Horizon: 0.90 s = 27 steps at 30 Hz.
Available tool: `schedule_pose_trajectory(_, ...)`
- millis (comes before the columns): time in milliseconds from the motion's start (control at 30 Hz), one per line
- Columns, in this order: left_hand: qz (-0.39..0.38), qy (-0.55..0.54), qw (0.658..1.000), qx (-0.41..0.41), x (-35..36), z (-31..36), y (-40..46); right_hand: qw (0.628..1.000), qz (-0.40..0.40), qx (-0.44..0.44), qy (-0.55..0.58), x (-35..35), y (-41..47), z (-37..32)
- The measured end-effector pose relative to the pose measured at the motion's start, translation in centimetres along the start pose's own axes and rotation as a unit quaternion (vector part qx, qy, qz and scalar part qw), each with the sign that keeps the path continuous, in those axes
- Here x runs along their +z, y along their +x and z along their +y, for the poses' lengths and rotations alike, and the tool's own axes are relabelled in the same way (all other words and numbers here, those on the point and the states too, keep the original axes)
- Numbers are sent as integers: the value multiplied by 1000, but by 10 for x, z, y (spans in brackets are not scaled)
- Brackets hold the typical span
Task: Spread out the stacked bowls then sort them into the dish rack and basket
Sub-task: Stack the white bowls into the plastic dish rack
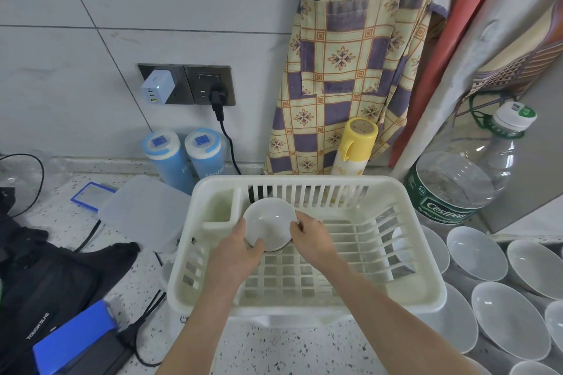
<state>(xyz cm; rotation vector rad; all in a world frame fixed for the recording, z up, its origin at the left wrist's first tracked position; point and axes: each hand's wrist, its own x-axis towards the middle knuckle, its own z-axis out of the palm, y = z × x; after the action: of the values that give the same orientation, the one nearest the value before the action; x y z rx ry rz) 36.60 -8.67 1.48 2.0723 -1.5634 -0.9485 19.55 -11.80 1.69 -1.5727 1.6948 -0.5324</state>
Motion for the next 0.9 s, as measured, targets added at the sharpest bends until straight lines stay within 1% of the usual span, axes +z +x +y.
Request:
schedule_pose_trajectory(100, -25, 31, 999, -2, 1, 0, 1, 1000, -1, 4, 5, 1, 3, 1)
schedule_pose_trajectory(267, -44, 91, 995, 10, 3, -2, 0, 998, -9, 35, 47, 3, 5, 6)
schedule_pose_trajectory(467, -23, 110, 994, -1, 6, -3, 3, 993, -16, 76, 86, 5, 6, 9)
schedule_pose_trajectory(567, -18, 111, 994, -3, 8, -3, 4, 984, -31, 113, 135, 6, 4, 7)
schedule_pose_trajectory(700, -9, 127, 992, -4, 10, -3, 6, 974, -29, 137, 176, 6, 2, 3)
schedule_pose_trajectory(900, -5, 130, 992, -7, 11, -2, 7, 968, -40, 162, 185, 3, -3, -5)
